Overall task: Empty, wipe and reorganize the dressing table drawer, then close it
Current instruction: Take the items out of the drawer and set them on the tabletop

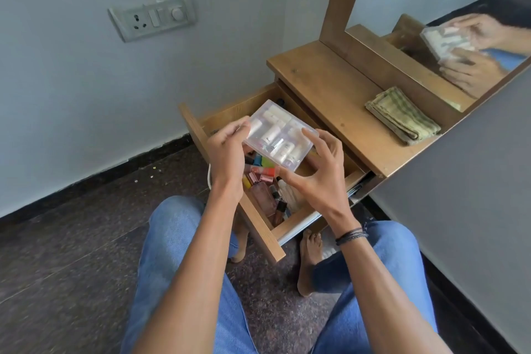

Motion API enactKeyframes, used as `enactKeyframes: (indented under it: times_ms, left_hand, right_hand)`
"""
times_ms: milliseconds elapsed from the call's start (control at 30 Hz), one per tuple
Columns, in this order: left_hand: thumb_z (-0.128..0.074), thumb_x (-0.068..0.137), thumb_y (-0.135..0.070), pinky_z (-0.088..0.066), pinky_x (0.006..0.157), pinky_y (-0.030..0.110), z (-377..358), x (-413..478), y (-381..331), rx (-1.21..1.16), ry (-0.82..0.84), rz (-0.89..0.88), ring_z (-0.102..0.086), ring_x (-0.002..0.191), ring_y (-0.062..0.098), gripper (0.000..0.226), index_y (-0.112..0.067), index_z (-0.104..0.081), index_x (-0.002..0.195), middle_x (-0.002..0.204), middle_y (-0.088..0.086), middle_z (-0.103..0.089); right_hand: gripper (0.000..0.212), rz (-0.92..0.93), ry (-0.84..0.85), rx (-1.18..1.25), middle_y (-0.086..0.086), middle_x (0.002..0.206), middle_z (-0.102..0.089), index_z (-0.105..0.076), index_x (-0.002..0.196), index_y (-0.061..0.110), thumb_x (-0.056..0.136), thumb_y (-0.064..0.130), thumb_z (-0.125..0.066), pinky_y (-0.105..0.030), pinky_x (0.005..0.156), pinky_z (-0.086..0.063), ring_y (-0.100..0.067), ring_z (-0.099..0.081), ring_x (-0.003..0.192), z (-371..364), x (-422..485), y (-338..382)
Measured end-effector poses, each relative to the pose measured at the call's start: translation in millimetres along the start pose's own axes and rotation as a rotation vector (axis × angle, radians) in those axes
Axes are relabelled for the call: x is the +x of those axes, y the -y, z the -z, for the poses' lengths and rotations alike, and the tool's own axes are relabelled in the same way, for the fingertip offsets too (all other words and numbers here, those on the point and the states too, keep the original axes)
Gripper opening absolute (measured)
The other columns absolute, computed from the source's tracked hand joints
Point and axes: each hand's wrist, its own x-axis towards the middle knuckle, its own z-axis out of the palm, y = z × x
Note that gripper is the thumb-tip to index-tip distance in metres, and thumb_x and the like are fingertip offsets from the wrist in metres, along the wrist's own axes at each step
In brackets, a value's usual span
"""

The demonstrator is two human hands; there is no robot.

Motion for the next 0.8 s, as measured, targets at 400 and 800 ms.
enactKeyframes:
  times_ms: [400,800]
  left_hand:
    - [-0.062,0.089,0.001,-0.051,0.1,0.03,-55,61,-19,-0.065,0.168,0.038,-0.063,0.116,0.008,0.073,-0.011,-0.033,0.155,0.132,-0.004,-0.063]
    - [-0.058,0.098,-0.024,-0.034,0.116,0.043,-119,129,-26,0.629,0.183,-0.153,-0.036,0.141,0.028,0.05,-0.02,-0.048,0.147,0.146,0.008,-0.051]
  right_hand:
    - [0.089,0.027,-0.143,-0.2,-0.006,0.145,-0.038,-0.055,0.144,0.024,0.068,0.061,-0.084,-0.029,0.106,-0.033,-0.019,-0.034,0.134,20,100,2]
    - [0.094,-0.19,-0.219,-0.139,0.0,0.142,-0.043,-0.054,0.146,0.022,0.066,0.063,-0.08,-0.026,0.112,-0.032,-0.016,-0.038,0.135,29,173,-18]
